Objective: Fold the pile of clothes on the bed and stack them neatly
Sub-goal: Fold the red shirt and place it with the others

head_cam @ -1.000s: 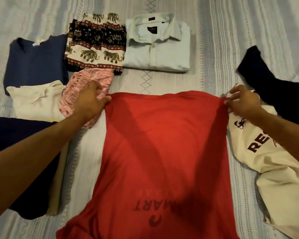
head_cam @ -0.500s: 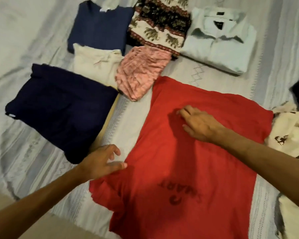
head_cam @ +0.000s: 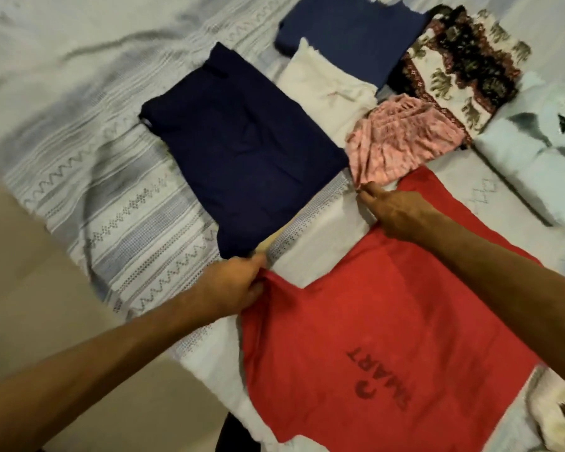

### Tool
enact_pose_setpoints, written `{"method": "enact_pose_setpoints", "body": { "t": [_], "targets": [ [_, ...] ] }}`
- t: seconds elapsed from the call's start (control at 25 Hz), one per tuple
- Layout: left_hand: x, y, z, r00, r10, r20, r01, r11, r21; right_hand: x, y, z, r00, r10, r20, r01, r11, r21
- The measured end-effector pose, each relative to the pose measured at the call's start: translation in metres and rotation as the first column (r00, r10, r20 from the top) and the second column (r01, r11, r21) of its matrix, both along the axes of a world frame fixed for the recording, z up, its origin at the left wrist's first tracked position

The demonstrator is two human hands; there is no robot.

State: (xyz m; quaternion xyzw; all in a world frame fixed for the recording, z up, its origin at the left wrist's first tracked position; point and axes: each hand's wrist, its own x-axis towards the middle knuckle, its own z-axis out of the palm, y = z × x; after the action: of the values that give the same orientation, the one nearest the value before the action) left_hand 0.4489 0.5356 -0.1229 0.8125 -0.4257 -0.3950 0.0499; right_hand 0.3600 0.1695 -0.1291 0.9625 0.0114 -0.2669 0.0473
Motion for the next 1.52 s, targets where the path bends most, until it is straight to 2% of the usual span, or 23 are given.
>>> {"method": "enact_pose_setpoints", "body": {
  "t": [0.12, 0.2, 0.28, 0.36, 0.4, 0.48, 0.56, 0.6, 0.64, 0.72, 0.76, 0.8, 0.88, 0.92, 1.0, 1.08, 1.16, 1.24, 1.28, 1.36, 1.4, 1.44, 1.52],
  "targets": [
    [0.023, 0.009, 0.005, 1.0, 0.015, 0.012, -0.013, 0.993, -0.115, 0.003, -0.003, 0.001, 0.998, 0.039, -0.04, -0.041, 0.998, -0.038],
    [0.024, 0.024, 0.005, 0.986, 0.112, -0.123, -0.145, 0.941, -0.307, 0.001, -0.006, 0.0, 0.998, 0.021, -0.062, -0.026, 0.997, -0.078],
    [0.01, 0.044, 0.003, 0.884, 0.301, -0.357, -0.444, 0.781, -0.44, 0.0, -0.007, 0.002, 0.998, -0.019, -0.061, 0.013, 0.995, -0.098],
    [-0.009, 0.064, -0.007, 0.716, 0.546, -0.434, -0.698, 0.577, -0.425, -0.002, -0.005, 0.007, 0.998, 0.013, -0.059, -0.019, 0.994, -0.105],
    [-0.019, 0.072, -0.01, 0.641, 0.663, -0.387, -0.766, 0.521, -0.376, -0.005, -0.005, 0.007, 0.999, 0.047, -0.026, -0.049, 0.992, -0.12],
    [-0.038, 0.085, -0.011, 0.553, 0.794, -0.254, -0.832, 0.51, -0.216, -0.011, -0.007, 0.005, 0.995, 0.07, 0.072, -0.059, 0.988, -0.142],
    [-0.065, 0.09, -0.007, 0.507, 0.816, -0.278, -0.85, 0.527, -0.005, -0.014, -0.013, 0.004, 0.996, 0.012, 0.085, -0.001, 0.992, -0.127],
    [-0.083, 0.09, -0.005, 0.53, 0.799, -0.282, -0.819, 0.569, 0.073, -0.015, -0.017, 0.003, 0.999, -0.018, 0.045, 0.024, 0.992, -0.126],
    [-0.103, 0.088, -0.004, 0.601, 0.766, -0.227, -0.766, 0.634, 0.111, -0.018, -0.022, 0.001, 1.0, -0.028, -0.012, 0.027, 0.992, -0.127],
    [-0.144, 0.084, -0.012, 0.755, 0.655, 0.0, -0.65, 0.75, 0.122, -0.026, -0.031, 0.0, 0.999, 0.0, -0.035, -0.004, 0.992, -0.128],
    [-0.16, 0.082, -0.016, 0.776, 0.626, 0.079, -0.631, 0.771, 0.083, -0.029, -0.034, -0.001, 1.0, 0.027, 0.014, -0.025, 0.991, -0.129],
    [-0.174, 0.083, -0.021, 0.756, 0.647, 0.1, -0.652, 0.758, 0.015, -0.031, -0.034, 0.0, 0.996, 0.047, 0.076, -0.034, 0.988, -0.154],
    [-0.191, 0.091, -0.024, 0.643, 0.764, 0.042, -0.759, 0.644, -0.095, -0.029, -0.02, 0.003, 0.989, 0.008, 0.147, 0.023, 0.978, -0.206],
    [-0.196, 0.098, -0.022, 0.569, 0.822, 0.013, -0.817, 0.566, -0.112, -0.027, -0.006, 0.006, 0.985, -0.047, 0.166, 0.073, 0.985, -0.157],
    [-0.205, 0.113, -0.02, 0.441, 0.898, -0.02, -0.894, 0.437, -0.099, -0.025, 0.033, 0.014, 0.985, -0.139, 0.103, 0.127, 0.985, 0.115],
    [-0.211, 0.122, -0.02, 0.392, 0.92, -0.026, -0.917, 0.389, -0.09, -0.027, 0.085, 0.023, 0.982, -0.172, -0.083, 0.191, 0.869, 0.457],
    [-0.21, 0.12, -0.018, 0.408, 0.913, -0.019, -0.907, 0.402, -0.122, -0.032, 0.148, 0.027, 0.887, -0.298, -0.353, 0.462, 0.6, 0.653],
    [-0.201, 0.11, -0.015, 0.394, 0.918, -0.04, -0.917, 0.389, -0.087, -0.041, 0.211, 0.024, 0.68, -0.454, -0.575, 0.728, 0.329, 0.601],
    [-0.198, 0.104, -0.015, 0.386, 0.922, -0.047, -0.922, 0.383, -0.049, -0.043, 0.239, 0.019, 0.594, -0.515, -0.618, 0.79, 0.231, 0.568],
    [-0.198, 0.099, -0.016, 0.36, 0.932, -0.044, -0.933, 0.36, -0.015, -0.039, 0.282, 0.009, 0.501, -0.572, -0.649, 0.814, 0.055, 0.579],
    [-0.199, 0.099, -0.018, 0.344, 0.938, -0.04, -0.939, 0.343, -0.024, -0.032, 0.3, 0.007, 0.496, -0.498, -0.711, 0.797, -0.065, 0.601],
    [-0.2, 0.101, -0.02, 0.34, 0.94, -0.04, -0.94, 0.338, -0.036, -0.025, 0.318, 0.011, 0.524, -0.332, -0.785, 0.78, -0.184, 0.598],
    [-0.199, 0.106, -0.025, 0.348, 0.937, -0.025, -0.937, 0.347, -0.037, -0.021, 0.344, 0.024, 0.598, 0.015, -0.802, 0.771, -0.287, 0.569]
  ]
}}
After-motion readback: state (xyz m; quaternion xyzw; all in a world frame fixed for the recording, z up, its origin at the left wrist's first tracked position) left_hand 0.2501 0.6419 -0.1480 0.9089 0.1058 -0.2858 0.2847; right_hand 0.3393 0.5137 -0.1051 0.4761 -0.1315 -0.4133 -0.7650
